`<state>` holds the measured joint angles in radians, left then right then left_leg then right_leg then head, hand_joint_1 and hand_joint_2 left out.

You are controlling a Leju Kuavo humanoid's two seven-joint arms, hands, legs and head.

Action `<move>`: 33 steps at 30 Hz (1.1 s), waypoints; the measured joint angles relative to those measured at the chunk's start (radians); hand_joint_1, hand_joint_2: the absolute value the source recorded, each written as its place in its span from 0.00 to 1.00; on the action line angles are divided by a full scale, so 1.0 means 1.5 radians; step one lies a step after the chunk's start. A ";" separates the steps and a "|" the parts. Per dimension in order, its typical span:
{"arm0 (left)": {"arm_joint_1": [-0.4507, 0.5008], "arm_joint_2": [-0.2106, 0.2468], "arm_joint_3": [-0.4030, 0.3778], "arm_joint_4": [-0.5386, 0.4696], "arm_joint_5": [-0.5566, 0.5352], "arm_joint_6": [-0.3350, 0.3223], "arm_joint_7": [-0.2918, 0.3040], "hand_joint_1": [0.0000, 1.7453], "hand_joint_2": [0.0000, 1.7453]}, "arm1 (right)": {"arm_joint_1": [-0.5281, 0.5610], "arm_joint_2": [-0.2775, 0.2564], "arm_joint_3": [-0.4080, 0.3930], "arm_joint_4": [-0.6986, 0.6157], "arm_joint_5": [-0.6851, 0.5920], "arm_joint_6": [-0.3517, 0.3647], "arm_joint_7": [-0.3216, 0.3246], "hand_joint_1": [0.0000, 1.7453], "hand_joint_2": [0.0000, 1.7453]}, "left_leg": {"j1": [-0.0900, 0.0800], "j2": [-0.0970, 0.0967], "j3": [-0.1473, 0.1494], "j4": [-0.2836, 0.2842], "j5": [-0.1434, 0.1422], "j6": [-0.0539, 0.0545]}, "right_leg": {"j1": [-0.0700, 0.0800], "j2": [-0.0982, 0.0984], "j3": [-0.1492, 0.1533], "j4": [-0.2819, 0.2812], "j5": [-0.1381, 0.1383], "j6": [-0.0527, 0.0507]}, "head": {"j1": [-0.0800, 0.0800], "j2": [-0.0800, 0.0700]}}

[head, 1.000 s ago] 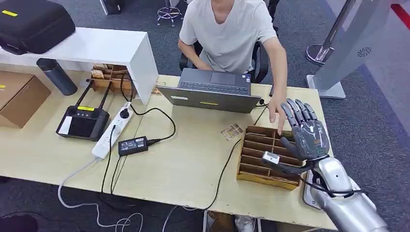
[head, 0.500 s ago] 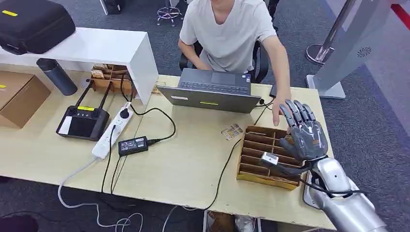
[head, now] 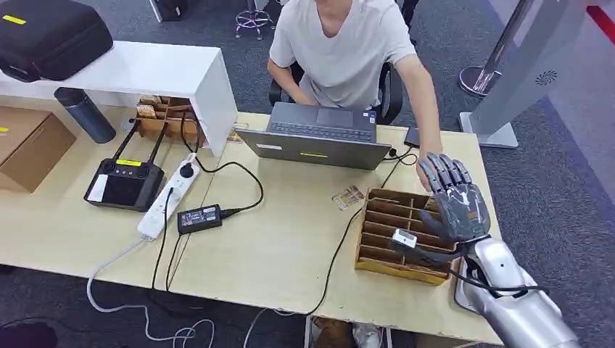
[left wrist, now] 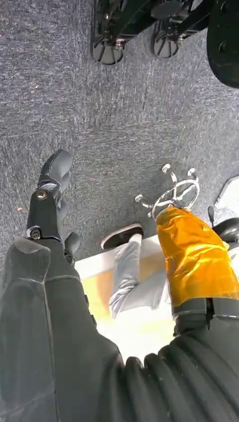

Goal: Pass the card to the sensor for recognition and then transmit it.

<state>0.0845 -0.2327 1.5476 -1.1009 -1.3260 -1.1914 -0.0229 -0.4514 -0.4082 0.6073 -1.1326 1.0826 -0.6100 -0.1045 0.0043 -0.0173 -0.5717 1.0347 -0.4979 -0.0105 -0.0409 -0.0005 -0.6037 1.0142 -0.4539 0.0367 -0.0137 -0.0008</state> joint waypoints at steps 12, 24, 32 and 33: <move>0.000 -0.001 0.000 0.000 0.015 -0.009 0.011 0.00 1.00 | 0.005 -0.006 -0.003 0.045 0.001 0.001 0.005 0.00 1.00 | 0.000 0.000 0.001 0.000 0.000 0.000 | 0.000 0.000 0.000 0.000 0.000 0.000 | 0.000 0.000; 0.001 -0.006 0.000 -0.004 0.031 -0.016 0.024 0.00 1.00 | 0.003 -0.020 -0.022 0.083 0.007 -0.001 0.009 0.00 1.00 | 0.000 0.000 0.004 0.000 0.000 0.000 | 0.000 0.000 0.005 -0.002 0.000 0.000 | 0.000 0.000; 0.001 -0.009 0.000 -0.009 0.034 -0.016 0.028 0.00 1.00 | 0.003 -0.021 -0.030 0.087 0.008 0.001 0.009 0.00 1.00 | 0.000 0.000 0.004 0.000 0.000 0.000 | 0.000 0.000 0.005 -0.002 0.000 0.000 | 0.000 0.000; 0.001 -0.010 0.000 -0.009 0.034 -0.016 0.028 0.00 1.00 | 0.003 -0.021 -0.030 0.087 0.008 0.000 0.009 0.00 1.00 | 0.000 0.000 0.004 0.000 0.000 0.000 | 0.000 0.000 0.005 -0.002 0.000 0.000 | 0.000 0.000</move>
<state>0.0864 -0.2472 1.5476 -1.1143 -1.2745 -1.2154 0.0195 -0.4469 -0.4391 0.5623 -1.0021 1.0952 -0.6100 -0.0916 0.0043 -0.0167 -0.5651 1.0347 -0.4982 -0.0100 -0.0409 -0.0001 -0.5962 1.0116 -0.4534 0.0372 -0.0133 -0.0008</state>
